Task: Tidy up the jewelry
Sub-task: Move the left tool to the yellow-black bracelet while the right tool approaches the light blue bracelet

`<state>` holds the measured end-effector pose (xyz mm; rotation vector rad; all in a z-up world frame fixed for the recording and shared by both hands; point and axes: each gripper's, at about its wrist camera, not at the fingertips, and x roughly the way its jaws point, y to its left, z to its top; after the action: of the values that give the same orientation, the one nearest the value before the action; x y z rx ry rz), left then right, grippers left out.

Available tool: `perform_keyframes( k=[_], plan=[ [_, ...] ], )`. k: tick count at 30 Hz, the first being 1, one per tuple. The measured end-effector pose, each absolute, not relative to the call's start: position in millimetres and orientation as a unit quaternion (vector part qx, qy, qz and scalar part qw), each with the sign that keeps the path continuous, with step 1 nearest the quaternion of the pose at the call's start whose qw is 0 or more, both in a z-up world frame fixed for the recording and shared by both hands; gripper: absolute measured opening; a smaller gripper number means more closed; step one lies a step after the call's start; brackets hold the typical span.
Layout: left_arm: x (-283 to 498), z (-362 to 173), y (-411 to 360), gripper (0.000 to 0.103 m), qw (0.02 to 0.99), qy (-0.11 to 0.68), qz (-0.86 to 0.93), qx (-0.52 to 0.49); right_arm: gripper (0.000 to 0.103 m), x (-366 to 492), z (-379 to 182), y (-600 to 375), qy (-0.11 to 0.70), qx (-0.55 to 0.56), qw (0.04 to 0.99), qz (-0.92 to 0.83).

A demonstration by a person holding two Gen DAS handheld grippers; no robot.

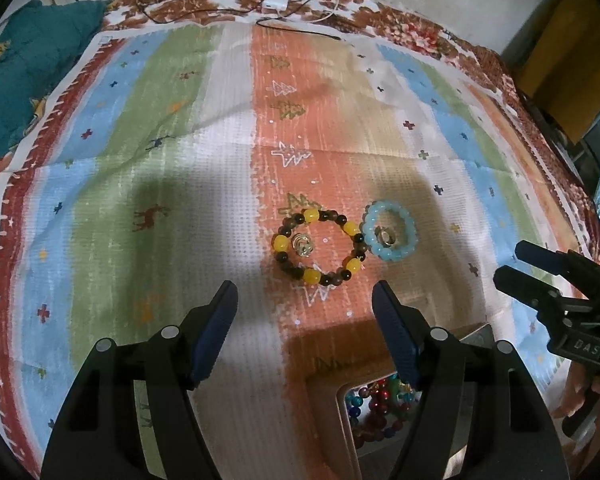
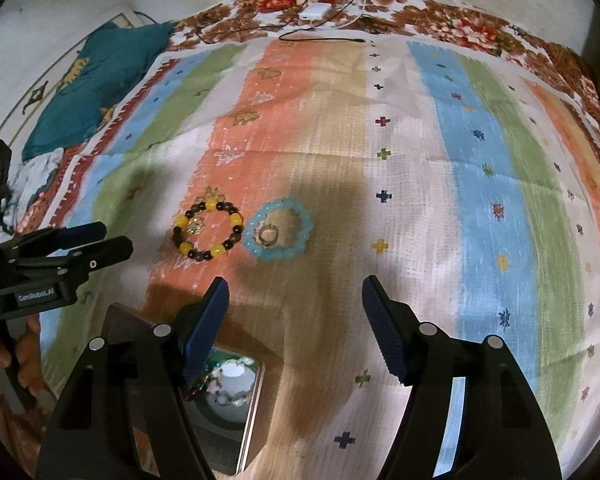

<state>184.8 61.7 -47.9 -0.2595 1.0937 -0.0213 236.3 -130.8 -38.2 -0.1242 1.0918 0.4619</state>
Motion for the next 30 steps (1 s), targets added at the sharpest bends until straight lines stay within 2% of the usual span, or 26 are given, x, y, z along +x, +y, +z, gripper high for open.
perform_keyframes(
  k=[30],
  plan=[
    [216.7,-78.4,58.5,0.069,0.828,0.552,-0.007,-0.100,0.069,278.5,-71.7,-115.2,0.545,-0.066,0.815,0.185]
  ],
)
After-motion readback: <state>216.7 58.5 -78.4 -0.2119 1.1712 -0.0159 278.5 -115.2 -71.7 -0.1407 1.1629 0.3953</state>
